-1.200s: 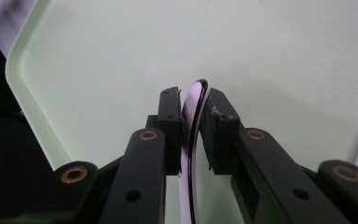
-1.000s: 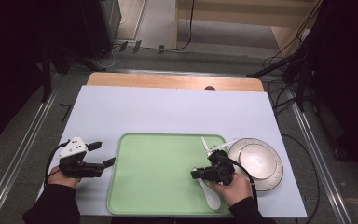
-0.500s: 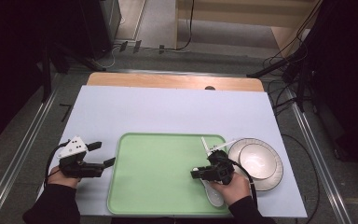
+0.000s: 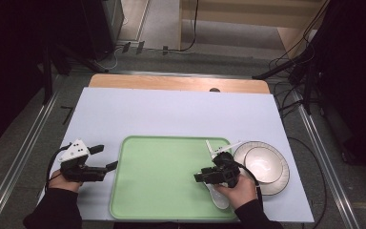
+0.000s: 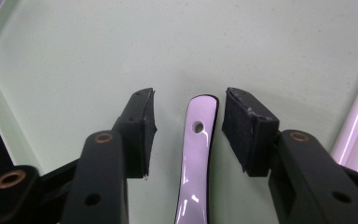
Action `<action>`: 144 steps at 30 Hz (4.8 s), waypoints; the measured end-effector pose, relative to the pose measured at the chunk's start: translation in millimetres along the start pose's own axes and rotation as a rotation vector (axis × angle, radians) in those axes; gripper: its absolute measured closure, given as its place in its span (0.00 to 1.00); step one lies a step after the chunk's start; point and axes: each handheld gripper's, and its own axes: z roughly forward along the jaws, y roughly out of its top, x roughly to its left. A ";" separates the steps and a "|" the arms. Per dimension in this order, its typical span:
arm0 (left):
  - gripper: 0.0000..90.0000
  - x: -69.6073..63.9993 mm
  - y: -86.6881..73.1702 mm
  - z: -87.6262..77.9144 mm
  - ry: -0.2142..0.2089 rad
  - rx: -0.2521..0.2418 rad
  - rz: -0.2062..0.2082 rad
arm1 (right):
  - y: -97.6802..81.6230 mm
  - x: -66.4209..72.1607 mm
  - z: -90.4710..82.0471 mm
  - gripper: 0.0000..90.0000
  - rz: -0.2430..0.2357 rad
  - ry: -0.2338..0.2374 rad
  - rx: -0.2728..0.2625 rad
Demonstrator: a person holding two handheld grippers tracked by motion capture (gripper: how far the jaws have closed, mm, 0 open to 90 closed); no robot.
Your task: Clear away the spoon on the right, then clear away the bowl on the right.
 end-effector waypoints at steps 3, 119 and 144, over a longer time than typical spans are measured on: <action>0.20 0.1 0.0 0.0 -0.001 0.000 0.000 | 0.5 -0.3 -2.9 0.54 0.009 -0.004 -0.011; 0.20 -0.3 2.9 4.0 -0.008 0.005 0.011 | -79.7 -139.1 -146.7 0.59 0.247 -0.227 -0.369; 0.20 -0.4 5.7 8.4 -0.015 0.005 0.015 | -80.2 -142.7 -130.2 0.87 0.286 -0.198 -0.303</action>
